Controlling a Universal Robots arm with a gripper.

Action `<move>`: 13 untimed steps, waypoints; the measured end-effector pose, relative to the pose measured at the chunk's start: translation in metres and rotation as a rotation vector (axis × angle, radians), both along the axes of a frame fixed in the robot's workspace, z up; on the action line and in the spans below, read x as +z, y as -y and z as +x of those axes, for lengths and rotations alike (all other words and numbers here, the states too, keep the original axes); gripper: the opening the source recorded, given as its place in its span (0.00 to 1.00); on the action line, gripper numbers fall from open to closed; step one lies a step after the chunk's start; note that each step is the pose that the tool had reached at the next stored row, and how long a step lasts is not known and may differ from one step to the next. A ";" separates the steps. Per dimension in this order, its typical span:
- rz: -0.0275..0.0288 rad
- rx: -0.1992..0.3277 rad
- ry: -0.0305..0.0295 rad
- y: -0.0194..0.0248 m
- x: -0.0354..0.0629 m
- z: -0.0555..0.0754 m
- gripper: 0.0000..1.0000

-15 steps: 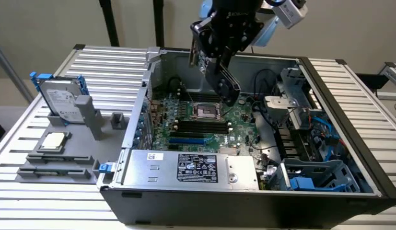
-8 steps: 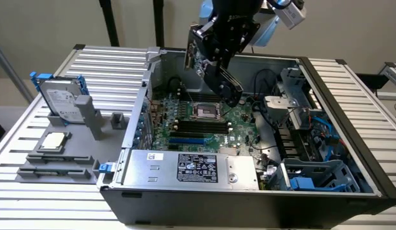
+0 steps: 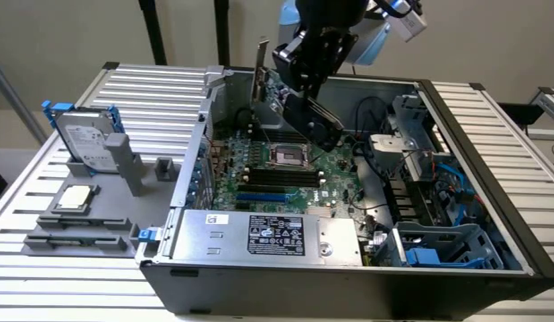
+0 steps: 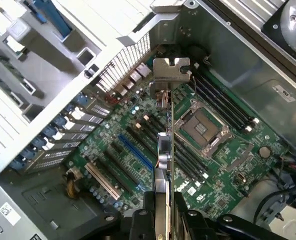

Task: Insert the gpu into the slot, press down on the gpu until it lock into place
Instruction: 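Insert the gpu into the slot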

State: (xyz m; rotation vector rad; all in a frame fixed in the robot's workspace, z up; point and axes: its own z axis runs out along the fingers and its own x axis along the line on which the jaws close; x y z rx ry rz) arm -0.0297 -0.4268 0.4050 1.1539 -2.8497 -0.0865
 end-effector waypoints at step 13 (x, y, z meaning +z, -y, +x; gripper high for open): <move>-0.0001 0.236 0.0065 0.0000 -0.0104 0.000 0.26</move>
